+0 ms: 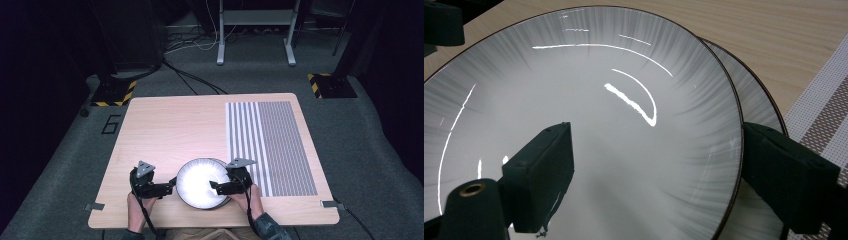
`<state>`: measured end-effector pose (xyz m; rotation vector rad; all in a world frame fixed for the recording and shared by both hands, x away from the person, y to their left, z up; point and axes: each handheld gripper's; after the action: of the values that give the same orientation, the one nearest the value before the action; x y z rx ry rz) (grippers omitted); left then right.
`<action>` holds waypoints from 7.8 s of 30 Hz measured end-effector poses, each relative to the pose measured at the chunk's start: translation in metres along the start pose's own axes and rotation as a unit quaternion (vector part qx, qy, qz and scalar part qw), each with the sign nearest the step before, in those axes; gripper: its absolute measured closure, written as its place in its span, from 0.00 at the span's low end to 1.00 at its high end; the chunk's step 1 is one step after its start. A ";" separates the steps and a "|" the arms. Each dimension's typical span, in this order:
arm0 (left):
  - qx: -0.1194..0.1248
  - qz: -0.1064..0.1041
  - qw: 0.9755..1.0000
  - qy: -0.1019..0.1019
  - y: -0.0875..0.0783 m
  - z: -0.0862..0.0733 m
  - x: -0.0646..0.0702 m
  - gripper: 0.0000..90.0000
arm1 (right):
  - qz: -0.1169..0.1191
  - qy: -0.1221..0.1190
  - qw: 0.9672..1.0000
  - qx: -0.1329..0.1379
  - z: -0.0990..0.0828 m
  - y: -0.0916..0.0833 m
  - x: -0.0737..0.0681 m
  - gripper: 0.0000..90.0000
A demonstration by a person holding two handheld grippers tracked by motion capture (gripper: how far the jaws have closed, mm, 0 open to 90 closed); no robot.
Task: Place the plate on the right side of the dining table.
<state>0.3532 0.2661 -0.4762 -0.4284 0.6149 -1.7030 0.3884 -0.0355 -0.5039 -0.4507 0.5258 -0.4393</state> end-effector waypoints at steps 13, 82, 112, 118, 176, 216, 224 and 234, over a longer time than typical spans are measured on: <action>-0.036 -0.053 0.998 0.012 0.017 -0.004 0.019 0.48 | -0.020 0.004 1.000 0.001 0.000 -0.004 0.001 0.32; 0.020 -0.068 0.993 -0.091 0.014 -0.007 0.037 0.91 | -0.012 0.073 0.978 0.193 -0.013 -0.033 0.021 0.95; 0.070 -0.075 0.992 -0.073 0.006 0.025 0.049 0.94 | -0.031 0.031 0.976 0.213 -0.003 -0.064 0.010 0.95; 0.076 -0.081 0.992 -0.065 0.006 0.033 0.056 0.94 | -0.038 0.027 0.975 0.218 -0.002 -0.074 0.011 0.95; 0.092 -0.123 0.988 -0.006 0.040 0.086 0.117 0.95 | -0.077 0.055 0.963 0.253 -0.014 -0.136 0.050 0.95; 0.090 -0.137 0.986 0.007 0.078 0.121 0.157 0.94 | -0.108 0.067 0.957 0.262 -0.012 -0.167 0.091 0.95; 0.087 -0.138 0.987 0.008 0.087 0.129 0.161 0.94 | -0.109 0.074 0.956 0.262 -0.009 -0.169 0.100 0.95; 0.082 -0.135 0.987 0.008 0.099 0.135 0.162 0.94 | -0.111 0.079 0.956 0.259 -0.005 -0.167 0.111 0.95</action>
<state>0.4743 0.0710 -0.4375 -0.3954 0.4373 -2.0005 0.4253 -0.2287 -0.4643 0.0339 0.4921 -0.8095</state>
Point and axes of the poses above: each handheld gripper's, and its own axes: y roughly forward along the jaws, z roughly out of its top, x roughly to its right, and after that the axes turned 15 degrees about z, right-handed
